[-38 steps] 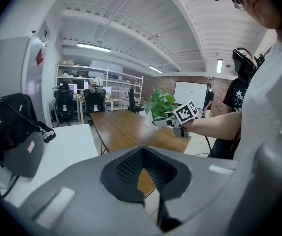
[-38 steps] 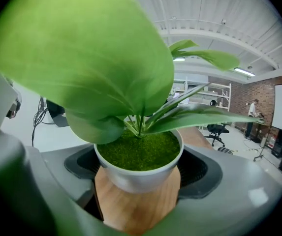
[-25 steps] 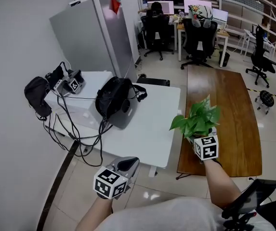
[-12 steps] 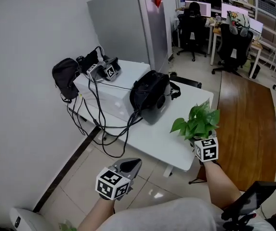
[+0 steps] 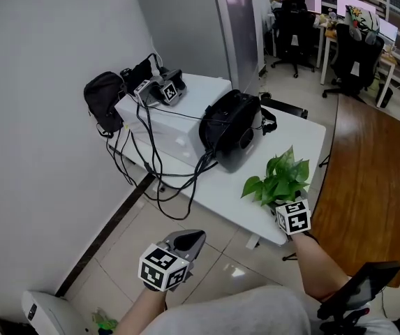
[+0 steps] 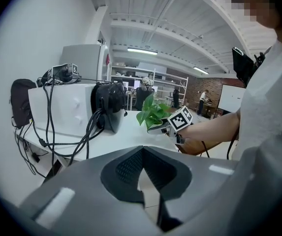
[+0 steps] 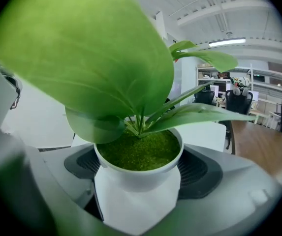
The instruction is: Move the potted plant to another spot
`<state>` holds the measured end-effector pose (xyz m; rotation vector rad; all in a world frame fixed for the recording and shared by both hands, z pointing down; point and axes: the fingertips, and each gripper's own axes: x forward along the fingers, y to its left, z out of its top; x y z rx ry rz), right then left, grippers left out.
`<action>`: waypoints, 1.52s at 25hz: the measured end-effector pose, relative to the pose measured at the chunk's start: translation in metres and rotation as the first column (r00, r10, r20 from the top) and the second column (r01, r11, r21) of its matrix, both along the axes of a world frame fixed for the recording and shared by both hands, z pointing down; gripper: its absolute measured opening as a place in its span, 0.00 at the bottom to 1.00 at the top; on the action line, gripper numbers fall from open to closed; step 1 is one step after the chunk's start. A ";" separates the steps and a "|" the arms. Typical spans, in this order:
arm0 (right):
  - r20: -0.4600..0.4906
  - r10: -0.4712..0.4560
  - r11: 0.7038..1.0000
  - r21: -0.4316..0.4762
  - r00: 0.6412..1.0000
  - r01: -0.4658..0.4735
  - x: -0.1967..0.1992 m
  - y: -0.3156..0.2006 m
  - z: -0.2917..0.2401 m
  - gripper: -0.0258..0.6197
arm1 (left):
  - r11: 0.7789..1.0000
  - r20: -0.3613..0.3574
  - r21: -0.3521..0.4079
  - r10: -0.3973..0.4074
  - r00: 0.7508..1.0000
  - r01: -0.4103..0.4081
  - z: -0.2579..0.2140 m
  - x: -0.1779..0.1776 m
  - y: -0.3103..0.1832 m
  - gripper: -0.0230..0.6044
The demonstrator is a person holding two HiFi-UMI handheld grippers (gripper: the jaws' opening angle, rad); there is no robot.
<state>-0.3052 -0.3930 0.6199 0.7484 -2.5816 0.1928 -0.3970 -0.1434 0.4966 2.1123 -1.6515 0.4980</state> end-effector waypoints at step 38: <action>0.027 -0.054 0.994 0.100 0.998 0.051 0.060 0.035 -0.032 0.88 | 0.988 -0.025 0.030 0.155 0.988 -0.154 0.002 0.045 -0.028 0.01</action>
